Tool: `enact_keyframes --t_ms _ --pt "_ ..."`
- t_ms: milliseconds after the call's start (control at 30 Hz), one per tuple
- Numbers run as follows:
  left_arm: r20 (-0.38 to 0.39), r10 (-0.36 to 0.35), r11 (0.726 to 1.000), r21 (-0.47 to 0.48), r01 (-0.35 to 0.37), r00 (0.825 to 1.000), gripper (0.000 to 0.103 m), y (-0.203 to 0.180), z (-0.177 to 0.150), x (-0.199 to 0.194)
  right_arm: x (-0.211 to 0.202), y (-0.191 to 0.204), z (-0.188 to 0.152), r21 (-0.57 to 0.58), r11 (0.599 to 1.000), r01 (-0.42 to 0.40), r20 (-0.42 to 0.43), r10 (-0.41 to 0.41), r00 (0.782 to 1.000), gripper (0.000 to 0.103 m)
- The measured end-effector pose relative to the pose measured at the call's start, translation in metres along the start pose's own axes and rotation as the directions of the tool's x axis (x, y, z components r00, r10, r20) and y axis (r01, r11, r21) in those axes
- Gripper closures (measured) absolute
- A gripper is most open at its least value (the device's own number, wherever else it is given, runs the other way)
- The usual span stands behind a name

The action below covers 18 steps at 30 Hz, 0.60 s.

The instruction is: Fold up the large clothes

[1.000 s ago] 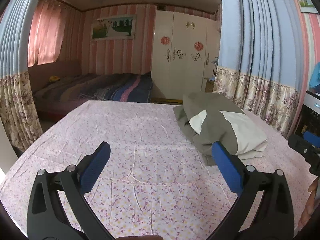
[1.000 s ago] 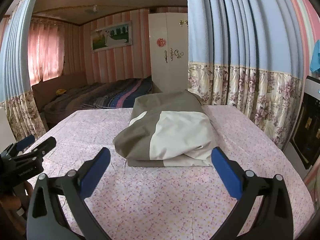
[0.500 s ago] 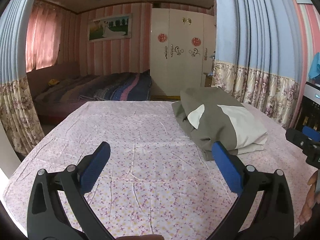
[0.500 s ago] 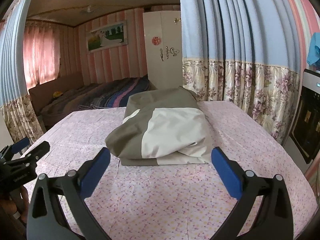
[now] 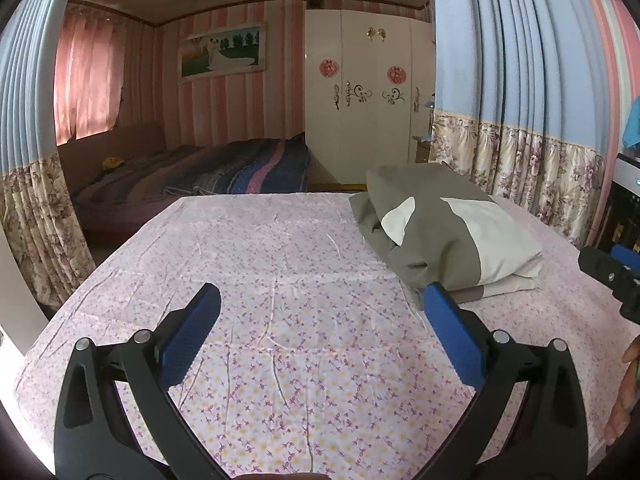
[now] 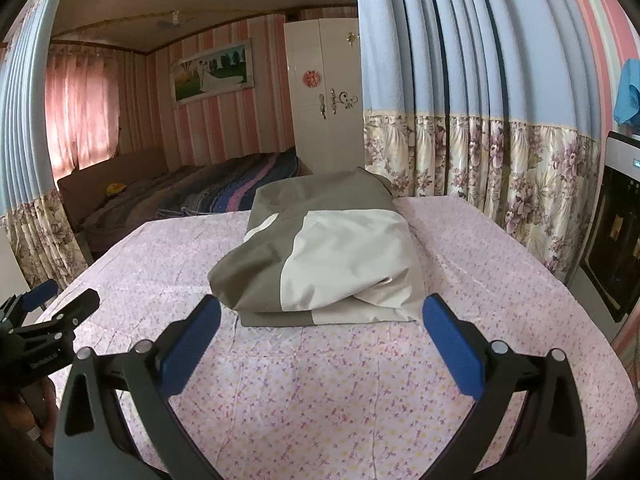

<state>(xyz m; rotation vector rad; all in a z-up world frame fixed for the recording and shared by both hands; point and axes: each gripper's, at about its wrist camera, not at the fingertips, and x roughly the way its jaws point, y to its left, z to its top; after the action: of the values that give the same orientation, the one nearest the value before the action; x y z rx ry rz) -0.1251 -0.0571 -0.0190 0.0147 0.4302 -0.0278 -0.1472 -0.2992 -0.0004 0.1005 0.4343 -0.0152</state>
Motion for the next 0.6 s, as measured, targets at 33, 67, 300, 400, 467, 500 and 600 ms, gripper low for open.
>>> enact_keyframes --t_ms 33,67,300,400,467,500,600 --pt "-0.001 0.002 1.0 0.002 -0.002 1.0 0.003 0.0 0.0 0.0 0.0 0.0 -0.001 0.001 1.0 0.001 -0.001 -0.001 1.0 0.002" --pt "-0.001 0.003 1.0 0.003 -0.003 1.0 0.003 0.0 -0.001 0.0 0.001 -0.001 -0.001 0.002 1.0 -0.001 -0.001 0.001 1.0 0.002" --pt "-0.002 -0.006 1.0 0.001 0.006 1.0 0.003 -0.001 -0.002 0.001 0.002 0.001 -0.003 -0.008 1.0 -0.002 -0.008 0.002 1.0 0.002" --pt "0.006 -0.002 1.0 0.009 0.002 1.0 0.003 -0.003 -0.002 0.001 0.006 0.002 -0.006 -0.014 1.0 -0.006 -0.017 0.006 1.0 0.002" --pt "0.012 -0.002 1.0 0.003 0.002 1.0 0.003 -0.003 -0.002 0.001 0.009 0.003 -0.007 -0.019 1.0 -0.005 -0.023 0.005 1.0 0.002" --pt "0.014 -0.002 1.0 -0.002 0.002 1.0 0.003 -0.002 -0.002 0.001 0.01 0.003 -0.008 -0.021 1.0 -0.004 -0.025 0.004 1.0 0.002" --pt "0.045 0.032 0.999 0.006 -0.032 0.998 0.003 -0.004 -0.001 -0.002 0.014 0.002 -0.009 -0.022 1.0 -0.004 -0.034 0.004 0.999 0.002"
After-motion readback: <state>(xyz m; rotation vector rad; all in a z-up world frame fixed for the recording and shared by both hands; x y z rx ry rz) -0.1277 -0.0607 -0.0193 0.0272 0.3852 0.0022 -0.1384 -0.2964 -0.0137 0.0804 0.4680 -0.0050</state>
